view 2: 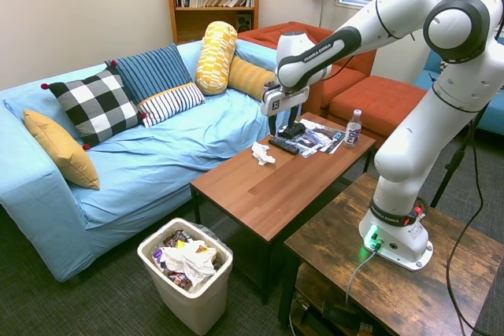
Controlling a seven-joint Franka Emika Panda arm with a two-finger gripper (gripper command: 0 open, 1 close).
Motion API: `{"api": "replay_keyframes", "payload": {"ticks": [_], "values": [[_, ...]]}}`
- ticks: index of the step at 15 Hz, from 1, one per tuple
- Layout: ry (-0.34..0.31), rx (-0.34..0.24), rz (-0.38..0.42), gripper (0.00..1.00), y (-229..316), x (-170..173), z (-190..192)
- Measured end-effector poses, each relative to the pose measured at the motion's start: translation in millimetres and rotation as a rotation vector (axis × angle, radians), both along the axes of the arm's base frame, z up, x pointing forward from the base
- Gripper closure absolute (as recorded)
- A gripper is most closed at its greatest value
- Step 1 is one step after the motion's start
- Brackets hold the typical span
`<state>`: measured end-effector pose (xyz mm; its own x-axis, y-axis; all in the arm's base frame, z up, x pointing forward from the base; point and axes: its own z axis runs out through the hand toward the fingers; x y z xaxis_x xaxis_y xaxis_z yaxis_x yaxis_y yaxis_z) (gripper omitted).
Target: Throw the tissue in the trash bin
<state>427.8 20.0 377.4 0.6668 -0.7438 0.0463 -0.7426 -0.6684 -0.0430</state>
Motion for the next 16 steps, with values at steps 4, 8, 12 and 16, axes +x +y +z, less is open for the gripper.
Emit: {"api": "replay_keyframes", "payload": {"ticks": [4,8,12,16], "values": [[-0.019,0.017,-0.036,0.0,-0.3,10.8,-3.2],[-0.047,-0.008,-0.164,0.0,-29.7,68.6,-37.7],[0.016,-0.018,-0.223,0.0,-60.1,137.3,-104.0],[0.067,-0.043,-0.252,0.0,-65.8,194.1,-163.6]]}}
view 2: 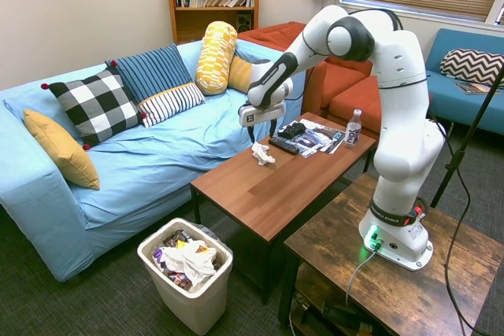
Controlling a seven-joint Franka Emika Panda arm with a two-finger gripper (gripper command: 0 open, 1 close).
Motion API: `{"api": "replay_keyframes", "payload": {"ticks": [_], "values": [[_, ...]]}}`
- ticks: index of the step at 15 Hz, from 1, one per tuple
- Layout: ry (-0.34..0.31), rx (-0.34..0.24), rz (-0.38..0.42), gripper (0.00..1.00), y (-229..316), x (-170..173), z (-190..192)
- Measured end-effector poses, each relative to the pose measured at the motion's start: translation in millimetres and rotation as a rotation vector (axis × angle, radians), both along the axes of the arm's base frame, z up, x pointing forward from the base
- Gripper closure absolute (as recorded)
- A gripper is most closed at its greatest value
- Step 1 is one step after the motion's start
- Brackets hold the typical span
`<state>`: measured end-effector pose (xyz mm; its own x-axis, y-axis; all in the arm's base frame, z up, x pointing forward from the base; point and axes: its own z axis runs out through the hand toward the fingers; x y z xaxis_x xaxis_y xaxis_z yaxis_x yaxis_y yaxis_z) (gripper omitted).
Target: Throw the tissue in the trash bin
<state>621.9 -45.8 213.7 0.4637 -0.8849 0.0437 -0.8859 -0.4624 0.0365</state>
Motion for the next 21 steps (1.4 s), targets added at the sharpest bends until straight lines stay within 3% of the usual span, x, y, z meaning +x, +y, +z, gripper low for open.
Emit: {"api": "replay_keyframes", "payload": {"ticks": [4,8,14,20,21], "values": [[0.044,-0.019,-0.037,0.0,-20.3,23.8,-37.8],[0.069,-0.022,-0.06,0.0,-30.4,25.4,-58.8],[0.132,-0.005,-0.052,0.0,-29.3,24.0,-65.9],[0.128,-0.005,-0.069,0.0,-37.3,36.0,-84.1],[0.126,-0.004,-0.073,1.0,-38.5,39.4,-90.1]]}}
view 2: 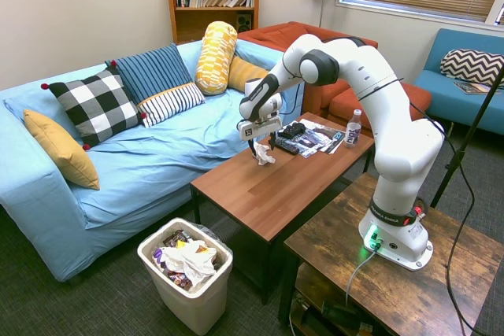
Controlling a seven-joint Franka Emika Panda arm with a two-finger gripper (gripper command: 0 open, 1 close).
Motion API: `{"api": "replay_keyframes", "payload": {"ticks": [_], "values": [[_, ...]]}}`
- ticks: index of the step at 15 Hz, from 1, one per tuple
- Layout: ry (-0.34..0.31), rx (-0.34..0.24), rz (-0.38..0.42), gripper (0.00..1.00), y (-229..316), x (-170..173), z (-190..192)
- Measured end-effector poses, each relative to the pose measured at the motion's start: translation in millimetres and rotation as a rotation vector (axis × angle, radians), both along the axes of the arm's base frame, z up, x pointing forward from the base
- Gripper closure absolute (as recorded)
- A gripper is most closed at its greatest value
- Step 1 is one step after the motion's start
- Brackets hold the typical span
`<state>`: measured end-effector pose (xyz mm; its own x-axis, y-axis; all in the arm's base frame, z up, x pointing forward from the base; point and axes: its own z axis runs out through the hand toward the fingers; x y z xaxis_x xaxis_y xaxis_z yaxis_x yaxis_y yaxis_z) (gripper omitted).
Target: Throw the tissue in the trash bin
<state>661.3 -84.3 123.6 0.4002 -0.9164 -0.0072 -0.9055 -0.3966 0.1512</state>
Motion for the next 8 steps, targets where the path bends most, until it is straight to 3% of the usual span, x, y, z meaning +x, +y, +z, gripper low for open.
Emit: {"api": "replay_keyframes", "payload": {"ticks": [8], "values": [[-0.027,-0.015,-0.034,1.0,-18.0,14.9,-26.2]]}}
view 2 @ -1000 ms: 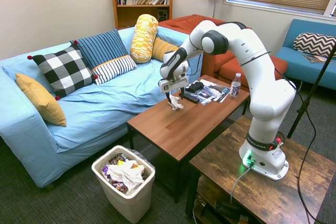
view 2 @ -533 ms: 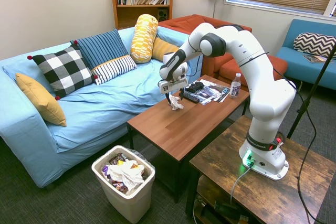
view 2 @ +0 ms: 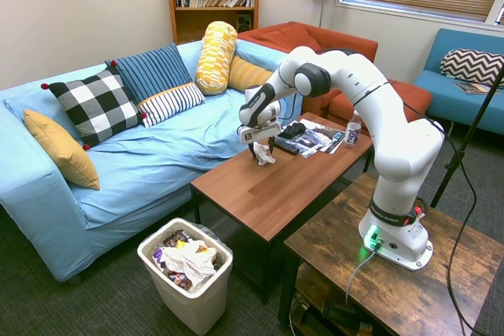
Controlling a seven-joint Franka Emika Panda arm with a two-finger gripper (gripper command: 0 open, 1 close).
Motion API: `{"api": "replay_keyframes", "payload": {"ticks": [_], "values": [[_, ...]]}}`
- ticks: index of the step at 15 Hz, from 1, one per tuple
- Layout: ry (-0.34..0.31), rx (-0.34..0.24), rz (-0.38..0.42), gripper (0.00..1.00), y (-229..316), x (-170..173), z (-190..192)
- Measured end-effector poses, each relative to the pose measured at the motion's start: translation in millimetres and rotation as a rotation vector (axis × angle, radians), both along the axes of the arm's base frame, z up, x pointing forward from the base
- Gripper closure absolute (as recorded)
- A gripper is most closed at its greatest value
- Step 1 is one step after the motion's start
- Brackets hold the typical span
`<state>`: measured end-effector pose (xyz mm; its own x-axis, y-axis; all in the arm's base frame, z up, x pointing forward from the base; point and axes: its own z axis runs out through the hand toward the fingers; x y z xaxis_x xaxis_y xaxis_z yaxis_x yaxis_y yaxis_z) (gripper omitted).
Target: Throw the tissue in the trash bin
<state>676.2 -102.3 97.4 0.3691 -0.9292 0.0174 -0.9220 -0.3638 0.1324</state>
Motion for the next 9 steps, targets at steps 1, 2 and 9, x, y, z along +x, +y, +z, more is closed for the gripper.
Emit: {"api": "replay_keyframes", "payload": {"ticks": [1,2,9], "values": [[-0.004,0.0,-0.005,1.0,-2.5,0.9,1.4],[-0.008,0.0,-0.01,1.0,-5.1,1.8,2.7],[-0.007,0.018,-0.022,1.0,-3.9,1.3,-1.8]]}}
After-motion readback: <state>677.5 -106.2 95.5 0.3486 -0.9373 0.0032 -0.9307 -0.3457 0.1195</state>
